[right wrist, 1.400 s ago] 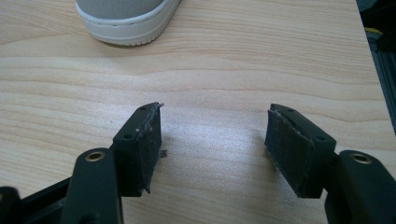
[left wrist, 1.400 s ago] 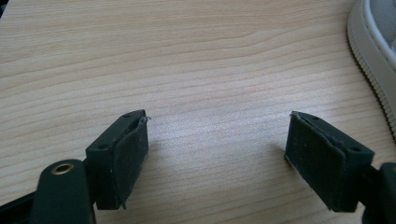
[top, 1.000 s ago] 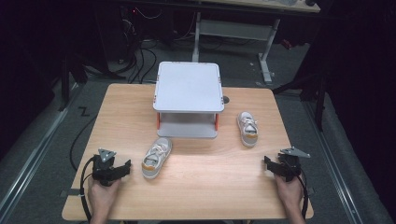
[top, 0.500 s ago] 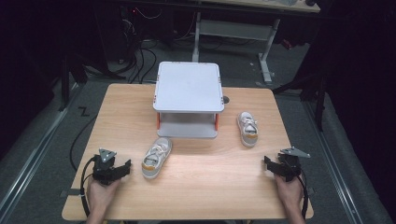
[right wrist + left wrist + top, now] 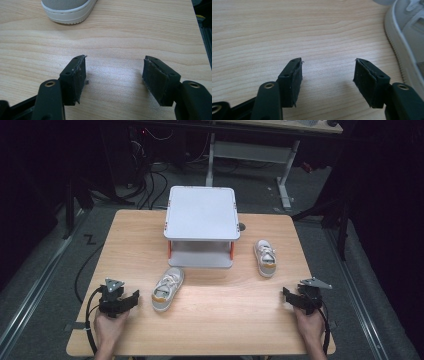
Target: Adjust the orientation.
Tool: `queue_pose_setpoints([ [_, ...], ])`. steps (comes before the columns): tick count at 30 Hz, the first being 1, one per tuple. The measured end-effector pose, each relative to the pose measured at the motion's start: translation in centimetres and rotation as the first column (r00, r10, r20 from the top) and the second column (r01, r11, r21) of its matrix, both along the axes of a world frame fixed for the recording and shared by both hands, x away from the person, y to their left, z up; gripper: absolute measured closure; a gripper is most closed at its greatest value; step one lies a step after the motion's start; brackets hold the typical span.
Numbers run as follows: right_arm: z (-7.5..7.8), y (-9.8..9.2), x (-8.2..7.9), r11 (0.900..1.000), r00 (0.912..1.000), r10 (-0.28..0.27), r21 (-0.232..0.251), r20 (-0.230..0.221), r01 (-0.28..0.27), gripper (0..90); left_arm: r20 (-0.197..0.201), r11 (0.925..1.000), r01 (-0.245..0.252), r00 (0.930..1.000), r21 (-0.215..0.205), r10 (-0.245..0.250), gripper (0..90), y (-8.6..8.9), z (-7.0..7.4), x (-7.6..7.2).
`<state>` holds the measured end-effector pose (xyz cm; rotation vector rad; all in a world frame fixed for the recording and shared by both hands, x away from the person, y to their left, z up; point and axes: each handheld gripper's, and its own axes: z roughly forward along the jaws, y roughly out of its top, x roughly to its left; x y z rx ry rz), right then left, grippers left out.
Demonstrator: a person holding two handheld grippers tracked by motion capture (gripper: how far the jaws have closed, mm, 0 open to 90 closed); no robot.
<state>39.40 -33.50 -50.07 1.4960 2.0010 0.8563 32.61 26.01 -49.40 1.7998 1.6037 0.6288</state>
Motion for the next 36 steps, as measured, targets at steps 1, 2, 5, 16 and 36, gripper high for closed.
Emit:
queue_pose_setpoints([
  [1, 0.0, 0.0, 0.0, 1.0, 1.0, 0.0, 0.0, 0.0, 0.0, 35.5, 0.0, 1.0, 0.0, 1.0, 0.0, 0.0, 41.1, 0.0, 0.0, 0.0],
  [2, 0.0, 0.0, 0.0, 1.0, 1.0, 0.0, 0.0, 0.0, 0.0, 35.5, -0.001, 0.9998, 0.01, 1.0, -0.015, -0.01, 41.7, 0.0, 0.4, -0.1],
  [5, 0.0, 0.0, 0.0, 1.0, 1.0, 0.001, 0.0, 0.0, -0.001, 35.4, 0.006, 0.9994, 0.021, 0.9998, -0.029, -0.021, 41.8, 0.0, 1.0, -0.3],
  [16, 0.0, 0.0, 0.0, 1.0, 1.0, 0.003, -0.001, -0.001, -0.003, 34.8, 0.035, 0.9919, 0.115, 0.993, -0.055, -0.113, 45.4, -1.3, 4.3, -1.0],
  [36, 0.0, 0.0, 0.0, 1.0, 1.0, 0.006, -0.002, -0.001, -0.006, 34.4, -0.034, 0.9372, 0.346, 0.9371, -0.044, -0.347, 54.6, -7.9, 6.7, -0.1],
])
